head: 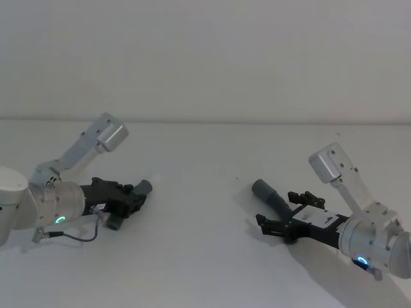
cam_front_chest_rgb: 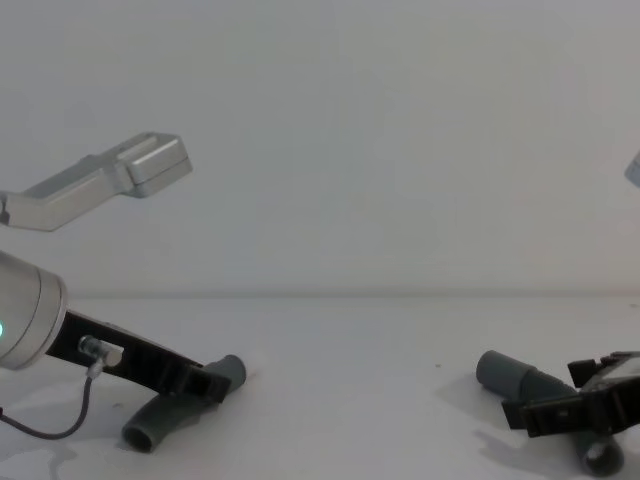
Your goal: Use both hands to pick up one end of the pipe from the table, align the ends, and insert them.
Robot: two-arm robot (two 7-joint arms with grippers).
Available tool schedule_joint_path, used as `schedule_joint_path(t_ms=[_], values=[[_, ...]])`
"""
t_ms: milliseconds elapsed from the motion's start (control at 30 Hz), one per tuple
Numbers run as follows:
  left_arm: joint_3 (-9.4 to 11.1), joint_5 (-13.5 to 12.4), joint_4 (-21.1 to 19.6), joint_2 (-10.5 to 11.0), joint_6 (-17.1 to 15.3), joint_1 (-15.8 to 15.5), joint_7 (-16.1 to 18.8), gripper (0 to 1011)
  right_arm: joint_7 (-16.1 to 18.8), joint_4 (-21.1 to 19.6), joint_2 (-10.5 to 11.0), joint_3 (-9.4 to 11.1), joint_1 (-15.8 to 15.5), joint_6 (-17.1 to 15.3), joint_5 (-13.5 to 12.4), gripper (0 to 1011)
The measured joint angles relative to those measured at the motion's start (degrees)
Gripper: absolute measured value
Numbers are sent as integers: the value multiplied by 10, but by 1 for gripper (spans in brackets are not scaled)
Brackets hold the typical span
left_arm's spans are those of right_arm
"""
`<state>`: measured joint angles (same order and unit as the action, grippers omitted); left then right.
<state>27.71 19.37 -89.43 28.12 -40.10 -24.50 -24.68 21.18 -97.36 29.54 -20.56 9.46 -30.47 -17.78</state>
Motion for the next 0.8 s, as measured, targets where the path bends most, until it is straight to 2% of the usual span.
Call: schedule_joint_path(t_ms=[400, 800], values=[[0, 0, 0, 0, 0, 0, 0, 354, 2, 39, -11, -7, 23, 7, -6, 1002], [0, 0, 0, 0, 0, 0, 0, 354, 3, 54, -14, -13, 34, 5, -11, 1002]])
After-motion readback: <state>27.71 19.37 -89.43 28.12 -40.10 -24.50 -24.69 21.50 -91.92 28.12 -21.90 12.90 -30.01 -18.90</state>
